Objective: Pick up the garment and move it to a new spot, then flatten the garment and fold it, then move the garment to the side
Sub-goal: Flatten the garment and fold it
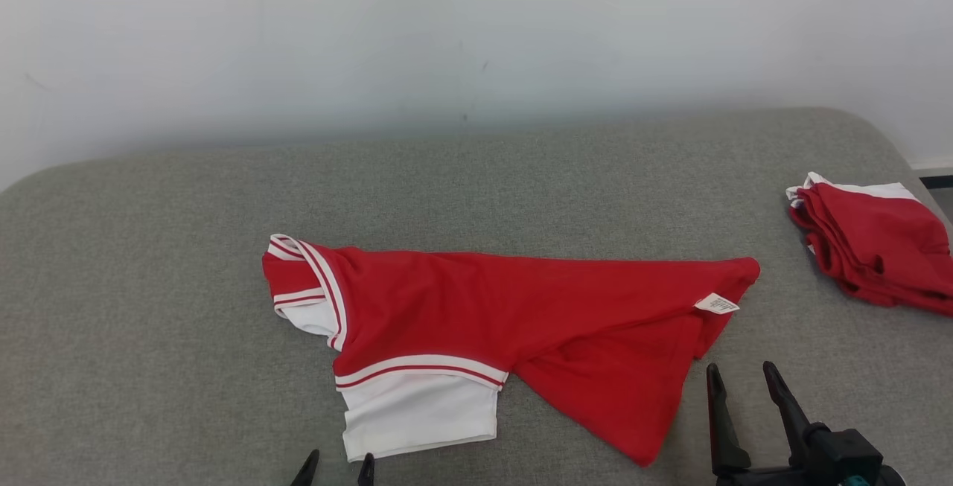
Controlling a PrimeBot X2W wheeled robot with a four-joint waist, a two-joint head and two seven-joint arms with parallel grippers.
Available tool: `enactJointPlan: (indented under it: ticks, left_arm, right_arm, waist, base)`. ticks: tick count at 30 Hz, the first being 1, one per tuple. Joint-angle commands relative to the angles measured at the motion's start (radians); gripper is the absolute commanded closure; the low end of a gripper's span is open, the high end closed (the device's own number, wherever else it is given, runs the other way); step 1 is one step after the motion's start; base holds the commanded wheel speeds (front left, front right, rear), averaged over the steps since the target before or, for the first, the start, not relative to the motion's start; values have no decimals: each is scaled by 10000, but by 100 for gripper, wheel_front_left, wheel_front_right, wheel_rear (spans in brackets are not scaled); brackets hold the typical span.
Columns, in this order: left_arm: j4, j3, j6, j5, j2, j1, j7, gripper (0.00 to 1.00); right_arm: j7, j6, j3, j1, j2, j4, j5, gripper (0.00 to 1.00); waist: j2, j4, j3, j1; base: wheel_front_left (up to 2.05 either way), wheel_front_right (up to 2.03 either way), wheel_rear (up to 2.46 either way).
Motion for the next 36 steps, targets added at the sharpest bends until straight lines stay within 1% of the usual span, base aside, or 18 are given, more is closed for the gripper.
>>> enactJointPlan:
  ticks: [1, 3, 5, 7, 11, 15, 21, 26, 31, 32, 36]
  left_arm:
    - [349, -20, 141, 50, -2, -369, 116, 0]
    - [882, -57, 335, 22, -17, -731, 374, 0]
    - [1409, -14, 656, -50, -38, -1101, 658, 0]
    - [1824, -84, 864, -123, -54, -1445, 834, 0]
    - [2377, -231, 1037, -333, -67, -1877, 948, 0]
    - [2738, -408, 1081, -534, -75, -2161, 906, 0]
    - [3065, -741, 1104, -843, -87, -2396, 971, 0]
    - [3113, -1134, 1126, -1029, -110, -2401, 1017, 0]
    - [3052, -1476, 1135, -1137, -121, -2473, 1049, 0]
    - [3002, -1605, 1123, -1141, -119, -2523, 1084, 0]
    - [2893, -1768, 1106, -1139, -124, -2624, 1102, 0]
  right_arm:
    - [-14, -23, 33, -115, 27, 17, 6, 0]
    - [-14, -23, 105, -192, 27, 42, 20, 0]
    - [-14, -23, 173, -281, 22, 107, -5, 0]
    - [-13, -23, 266, -419, 28, 201, -71, 0]
    - [159, -23, 266, -725, 27, 490, -290, 0]
    - [532, -23, 63, -1142, -80, 785, -592, 0]
    - [1961, -23, -890, -2207, -443, 1423, -1199, 0]
    - [2792, -23, -1281, -3335, -794, 2170, -1446, 0]
    - [3193, -23, -1328, -4370, -1297, 3416, -1560, 0]
    - [3198, -23, -1412, -4728, -1488, 3970, -1626, 0]
    - [3124, -23, -1469, -5228, -1730, 4661, -1801, 0]
  waist:
    - [0, -31, 98, 0]
    - [0, -76, 180, 0]
    - [0, -138, 259, 0]
    - [0, -222, 347, 0]
    - [0, -350, 521, 0]
    - [0, -387, 660, 0]
    - [0, -389, 846, 0]
    - [0, -290, 984, 0]
    - [0, -73, 1193, 0]
    - [0, 42, 1306, 0]
    - [0, 206, 1492, 0]
  base:
    - [0, 0, 0]
    - [0, 0, 0]
    - [0, 0, 0]
    - [0, 0, 0]
    - [0, 0, 0]
    - [0, 0, 0]
    - [0, 0, 0]
    - [0, 0, 0]
    - [0, 0, 0]
    - [0, 0, 0]
    - [0, 0, 0]
